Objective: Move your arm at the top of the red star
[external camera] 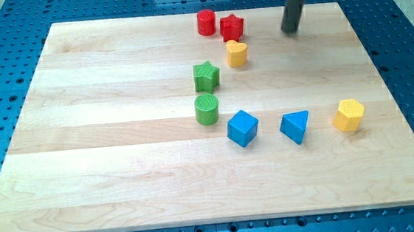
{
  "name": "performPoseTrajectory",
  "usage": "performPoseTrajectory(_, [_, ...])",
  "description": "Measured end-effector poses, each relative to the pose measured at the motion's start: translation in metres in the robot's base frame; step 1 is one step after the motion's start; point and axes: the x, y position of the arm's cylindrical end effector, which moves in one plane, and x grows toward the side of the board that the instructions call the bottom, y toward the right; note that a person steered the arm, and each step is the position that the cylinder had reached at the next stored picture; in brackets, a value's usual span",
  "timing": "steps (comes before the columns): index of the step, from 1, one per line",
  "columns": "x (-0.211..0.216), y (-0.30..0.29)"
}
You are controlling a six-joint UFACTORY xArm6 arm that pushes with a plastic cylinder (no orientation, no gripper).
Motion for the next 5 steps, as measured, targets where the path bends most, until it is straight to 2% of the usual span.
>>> performPoseTrajectory(1, [-0.022,-0.017])
performPoseTrajectory(3, [-0.023,-0.048])
performPoseTrajectory(4, [-0.009,-0.094])
performPoseTrajectory(5, [0.007,-0.1])
